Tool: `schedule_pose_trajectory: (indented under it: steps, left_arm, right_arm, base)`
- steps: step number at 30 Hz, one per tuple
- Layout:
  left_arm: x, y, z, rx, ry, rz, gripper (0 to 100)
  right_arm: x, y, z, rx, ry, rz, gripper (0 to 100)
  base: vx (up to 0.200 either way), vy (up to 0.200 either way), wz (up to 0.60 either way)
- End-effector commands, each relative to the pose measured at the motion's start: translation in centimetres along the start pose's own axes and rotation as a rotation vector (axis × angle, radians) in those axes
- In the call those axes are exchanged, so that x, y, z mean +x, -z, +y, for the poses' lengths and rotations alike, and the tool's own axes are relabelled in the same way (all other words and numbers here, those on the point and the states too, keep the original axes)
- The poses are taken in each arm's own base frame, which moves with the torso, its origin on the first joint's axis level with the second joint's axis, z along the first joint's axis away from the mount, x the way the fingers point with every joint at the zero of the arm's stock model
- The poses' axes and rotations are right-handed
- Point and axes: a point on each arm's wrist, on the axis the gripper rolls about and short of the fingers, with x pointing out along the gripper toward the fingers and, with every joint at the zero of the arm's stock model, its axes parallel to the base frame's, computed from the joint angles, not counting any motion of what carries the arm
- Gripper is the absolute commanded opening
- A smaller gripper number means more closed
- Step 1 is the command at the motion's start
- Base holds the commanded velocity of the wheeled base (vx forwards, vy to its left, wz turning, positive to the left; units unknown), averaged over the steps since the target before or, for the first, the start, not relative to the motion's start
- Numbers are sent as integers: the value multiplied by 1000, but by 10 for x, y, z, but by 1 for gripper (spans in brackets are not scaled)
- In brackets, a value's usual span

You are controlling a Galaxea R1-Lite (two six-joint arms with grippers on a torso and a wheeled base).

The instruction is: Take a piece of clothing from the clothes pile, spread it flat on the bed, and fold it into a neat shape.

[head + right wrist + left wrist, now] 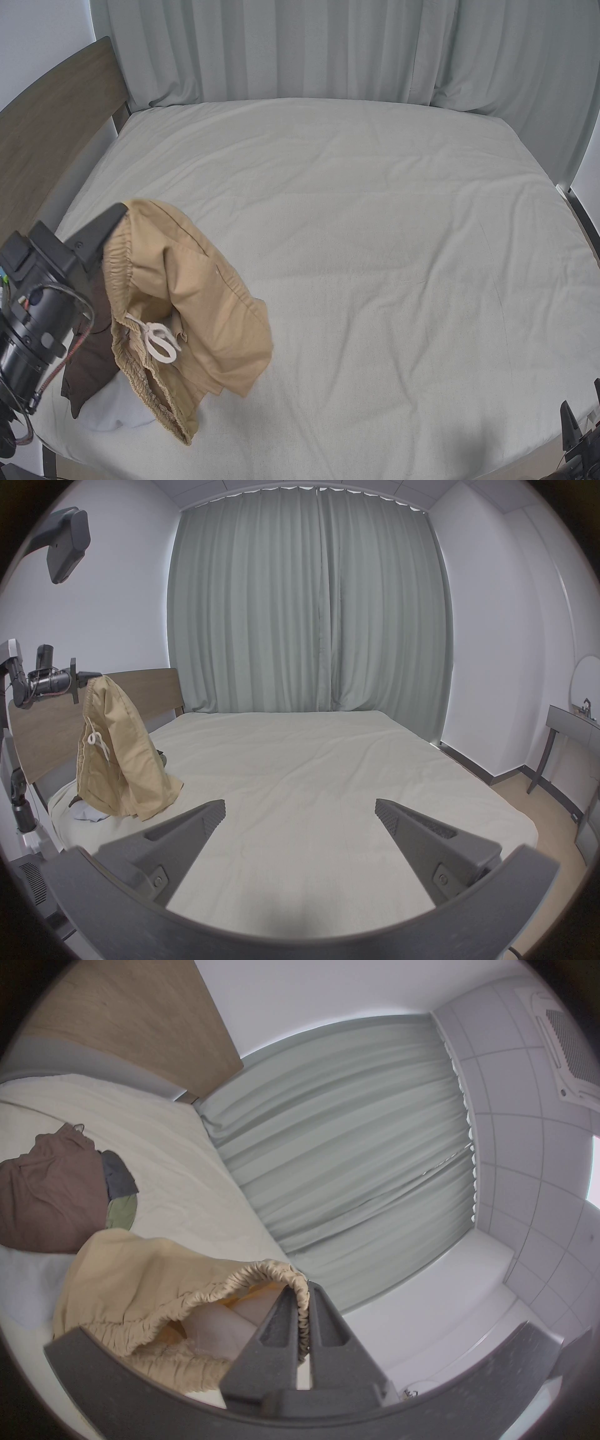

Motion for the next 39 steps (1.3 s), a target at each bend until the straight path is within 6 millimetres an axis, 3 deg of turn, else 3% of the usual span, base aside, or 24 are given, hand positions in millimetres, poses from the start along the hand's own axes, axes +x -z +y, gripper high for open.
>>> schedule_pose_trajectory:
  steps: [1,3,4,5,7,9,10,11,13,15,16,17,18,23,26,29,33,37,39]
  left_arm:
    - [14,21,21,26,-82,99,0]
    - [30,40,35,44,-131,185,0]
    - [30,40,35,44,-131,185,0]
    - [43,60,39,61,-131,253,0]
    - [48,70,39,66,-124,278,0]
    - [66,104,37,59,-74,347,0]
    - [66,106,37,58,-70,350,0]
    - [77,131,30,42,-13,381,0]
    - [88,153,17,18,60,400,0]
    - [92,163,11,7,91,407,0]
    - [99,180,-7,-19,157,423,0]
    - [99,181,-8,-23,161,425,0]
    - [103,188,-26,-55,228,434,0]
    - [101,181,-77,-157,430,447,0]
    - [93,148,-114,-257,545,406,0]
    - [93,124,-127,-285,561,369,0]
    - [112,108,-99,-225,449,306,0]
    - [120,106,-73,-189,367,285,0]
    - [123,112,-47,-149,286,296,0]
  right_arm:
    - [1,5,0,0,0,9,100]
    - [1,5,0,0,2,9,100]
    - [1,5,0,0,2,9,100]
    - [1,5,0,0,2,9,100]
    - [1,5,0,0,2,9,100]
    - [1,5,0,0,-2,9,100]
    - [1,5,0,0,0,9,100]
    - [1,5,0,0,0,9,100]
    - [1,5,0,0,0,9,100]
    - [1,5,0,0,0,9,100]
    - [1,5,0,0,0,9,100]
    - [1,5,0,0,0,9,100]
    - [1,5,0,0,0,9,100]
    - [1,5,0,0,-2,9,100]
    - [1,5,0,0,-2,9,100]
    - [1,5,0,1,-2,9,100]
    - [1,5,0,0,-2,9,100]
    - [1,5,0,1,0,9,100]
    - [1,5,0,1,0,9,100]
  base:
    - [0,0,0]
    - [0,0,0]
    - [0,0,0]
    - [0,0,0]
    - [0,0,0]
    - [0,0,0]
    - [0,0,0]
    - [0,0,0]
    - [0,0,0]
    - [0,0,0]
    - [0,0,0]
    - [0,0,0]
    - [0,0,0]
    - [0,0,0]
    - [0,0,0]
    - [0,0,0]
    - [0,0,0]
    - [0,0,0]
    - [0,0,0]
